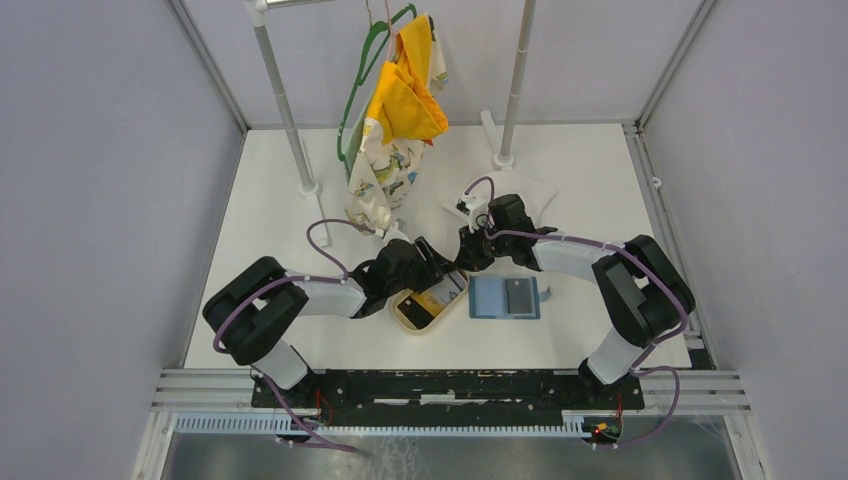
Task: Put the credit cards into the card holder
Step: Pick up the credit card from the storage box.
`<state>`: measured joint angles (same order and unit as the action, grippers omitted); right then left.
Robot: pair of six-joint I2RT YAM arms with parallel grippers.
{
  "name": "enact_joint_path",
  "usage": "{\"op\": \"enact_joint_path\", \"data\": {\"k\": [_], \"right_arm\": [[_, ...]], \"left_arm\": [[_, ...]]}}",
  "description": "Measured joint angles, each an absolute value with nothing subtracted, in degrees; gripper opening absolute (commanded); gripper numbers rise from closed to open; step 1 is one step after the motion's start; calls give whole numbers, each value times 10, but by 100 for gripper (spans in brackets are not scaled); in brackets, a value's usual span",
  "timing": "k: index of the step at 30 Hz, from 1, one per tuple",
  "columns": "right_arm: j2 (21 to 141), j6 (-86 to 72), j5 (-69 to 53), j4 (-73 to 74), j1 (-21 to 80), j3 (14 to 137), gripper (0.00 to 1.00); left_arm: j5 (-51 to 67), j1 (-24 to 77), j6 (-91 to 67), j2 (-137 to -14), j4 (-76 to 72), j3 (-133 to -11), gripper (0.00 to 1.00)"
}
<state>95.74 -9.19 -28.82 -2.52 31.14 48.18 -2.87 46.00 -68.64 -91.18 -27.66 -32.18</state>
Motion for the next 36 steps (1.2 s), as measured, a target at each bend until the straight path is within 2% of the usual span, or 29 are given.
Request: {"op": "enact_joint_path", "data": {"k": [9, 16, 31, 36], "right_arm": [[961, -92, -298, -29, 323, 482, 18], [965, -91, -302, -25, 333, 482, 28], [977, -92, -314, -22, 332, 482, 53], [984, -100, -334, -26, 332, 482, 53]], "left_arm": [[-29, 461, -695, -911, -267, -327, 66], [-34, 461, -718, -891, -233, -319, 63], [-43, 464, -725, -864, -176, -314, 64], [-43, 465, -725, -845, -168, -302, 63]]}}
